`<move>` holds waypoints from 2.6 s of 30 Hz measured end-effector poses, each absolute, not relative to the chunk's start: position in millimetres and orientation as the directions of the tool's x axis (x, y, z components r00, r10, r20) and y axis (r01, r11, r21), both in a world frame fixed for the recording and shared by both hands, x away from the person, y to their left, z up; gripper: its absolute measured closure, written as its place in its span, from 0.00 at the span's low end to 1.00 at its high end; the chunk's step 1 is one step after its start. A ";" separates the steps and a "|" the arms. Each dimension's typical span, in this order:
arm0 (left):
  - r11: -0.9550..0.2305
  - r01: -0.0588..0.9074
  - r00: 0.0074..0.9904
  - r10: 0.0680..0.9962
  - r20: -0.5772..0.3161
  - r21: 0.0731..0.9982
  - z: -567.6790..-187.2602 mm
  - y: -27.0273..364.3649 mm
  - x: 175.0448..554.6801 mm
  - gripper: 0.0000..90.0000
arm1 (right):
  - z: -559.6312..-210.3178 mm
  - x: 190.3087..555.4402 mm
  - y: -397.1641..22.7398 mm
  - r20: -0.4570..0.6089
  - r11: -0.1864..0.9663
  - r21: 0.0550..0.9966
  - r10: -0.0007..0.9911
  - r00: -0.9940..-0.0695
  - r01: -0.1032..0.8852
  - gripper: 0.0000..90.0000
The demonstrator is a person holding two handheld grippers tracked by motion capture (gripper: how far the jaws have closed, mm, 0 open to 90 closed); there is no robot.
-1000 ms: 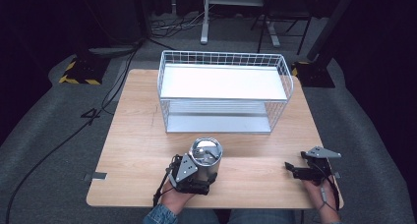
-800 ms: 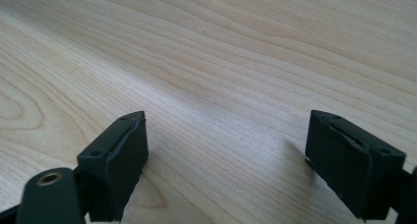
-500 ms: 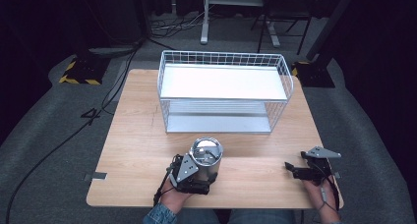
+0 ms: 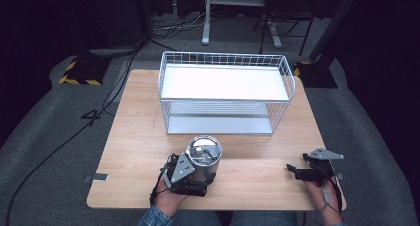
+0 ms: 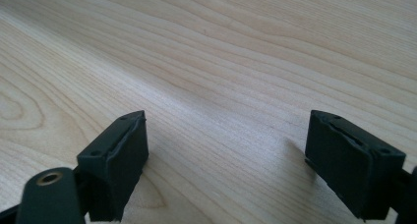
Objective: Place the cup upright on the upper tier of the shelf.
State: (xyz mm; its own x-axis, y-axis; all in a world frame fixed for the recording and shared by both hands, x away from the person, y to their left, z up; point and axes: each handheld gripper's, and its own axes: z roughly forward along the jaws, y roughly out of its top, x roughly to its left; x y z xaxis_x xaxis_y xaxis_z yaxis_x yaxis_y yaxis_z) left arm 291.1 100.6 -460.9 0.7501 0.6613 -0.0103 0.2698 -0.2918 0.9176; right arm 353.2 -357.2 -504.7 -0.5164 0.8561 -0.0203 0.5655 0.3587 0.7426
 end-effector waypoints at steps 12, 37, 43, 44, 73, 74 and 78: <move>-0.272 0.267 0.742 0.671 -0.017 0.924 -418.5 116.6 292.2 0.04 | -504.9 354.5 -358.2 -0.012 0.351 0.740 0.859 -0.511 0.573 0.19; -0.189 0.218 0.747 0.664 -0.040 0.957 -328.2 124.0 316.3 0.04 | -504.9 354.3 -358.1 -0.010 0.350 0.740 0.860 -0.510 0.575 0.19; -0.192 0.217 0.734 0.679 -0.030 0.957 -305.9 119.7 330.1 0.04 | -504.9 354.7 -358.0 -0.012 0.349 0.741 0.861 -0.508 0.574 0.19; -0.192 0.217 0.734 0.679 -0.030 0.957 -305.9 119.7 330.1 0.04 | -504.9 354.7 -358.0 -0.012 0.349 0.741 0.861 -0.508 0.574 0.19; -0.121 0.217 0.675 0.735 -0.060 0.969 -249.5 96.9 417.1 0.04 | -504.9 354.4 -357.6 -0.017 0.349 0.742 0.863 -0.505 0.572 0.19; -0.115 0.220 0.673 0.736 -0.065 0.969 -247.8 95.0 422.1 0.04 | -504.9 354.4 -357.5 -0.017 0.349 0.742 0.864 -0.503 0.573 0.19; -0.097 0.217 0.666 0.742 -0.075 0.971 -244.9 88.9 437.1 0.04 | -504.9 354.8 -357.7 -0.014 0.346 0.741 0.864 -0.502 0.575 0.19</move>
State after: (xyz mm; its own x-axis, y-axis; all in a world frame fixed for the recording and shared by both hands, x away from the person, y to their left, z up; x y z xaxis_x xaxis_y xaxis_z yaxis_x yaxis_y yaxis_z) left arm 437.1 88.9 -244.9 0.6664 0.7418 -0.0748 0.2174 -0.0974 0.9712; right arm 354.8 -357.7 -504.9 -0.5025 0.8645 -0.0141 0.5752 0.3464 0.7411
